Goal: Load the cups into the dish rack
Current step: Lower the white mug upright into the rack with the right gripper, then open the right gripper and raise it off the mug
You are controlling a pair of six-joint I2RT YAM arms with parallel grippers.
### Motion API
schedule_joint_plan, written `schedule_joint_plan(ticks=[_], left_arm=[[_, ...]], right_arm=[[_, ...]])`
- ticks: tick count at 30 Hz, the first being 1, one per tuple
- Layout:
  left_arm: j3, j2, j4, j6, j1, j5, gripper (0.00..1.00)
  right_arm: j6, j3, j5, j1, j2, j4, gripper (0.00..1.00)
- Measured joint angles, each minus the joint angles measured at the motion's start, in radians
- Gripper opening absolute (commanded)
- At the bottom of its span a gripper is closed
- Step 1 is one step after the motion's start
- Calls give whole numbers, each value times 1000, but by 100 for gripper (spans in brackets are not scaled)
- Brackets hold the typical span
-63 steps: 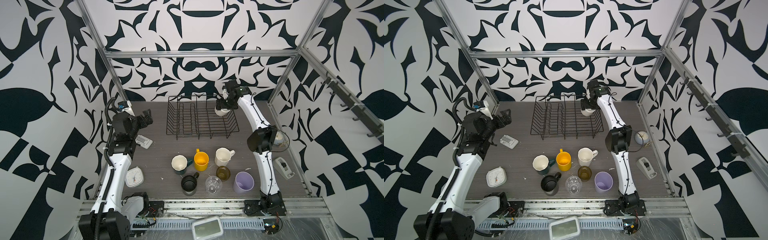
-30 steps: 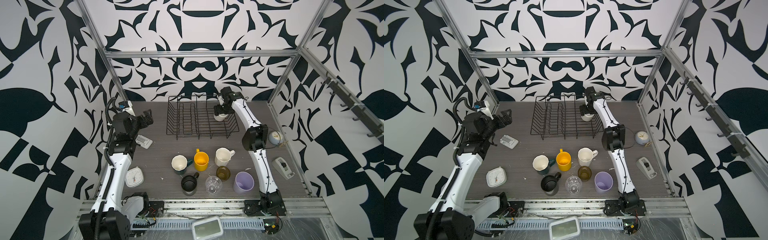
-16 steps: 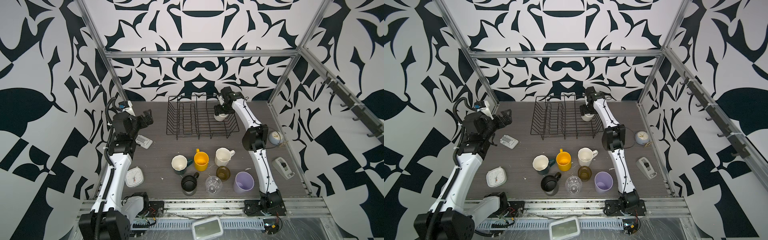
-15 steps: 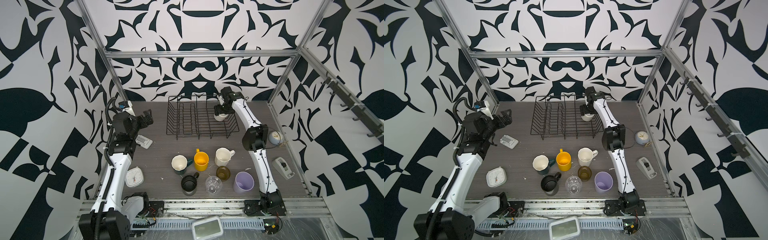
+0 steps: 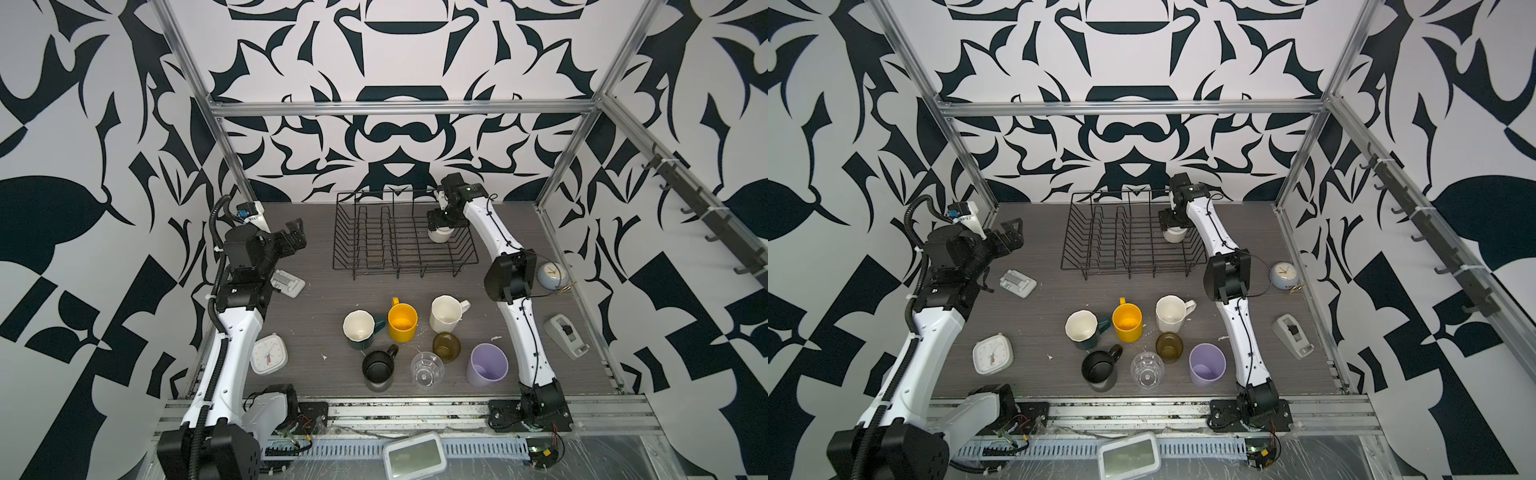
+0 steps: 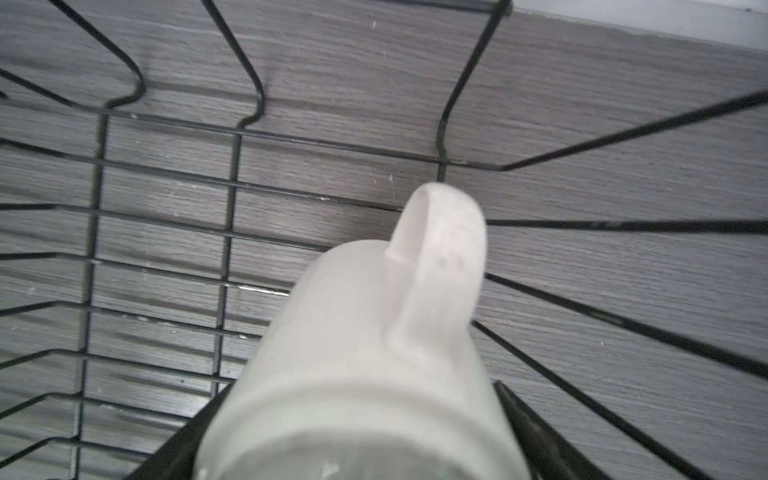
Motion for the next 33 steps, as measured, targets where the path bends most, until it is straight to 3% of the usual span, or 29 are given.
schedule_joint_plan(ticks=[17,26,33], left_arm=[[0,-4,-1,0,0,-4,100],[0,-18,-49,-2,0,-31,97],[27,-90,-275,-31,0,-30,90]], right_arm=[[23,-16,-4,1,-139,13,96],[91,-617,-53,18,-634,217,95],[154,-1074,-62,51,-1076,360,95]])
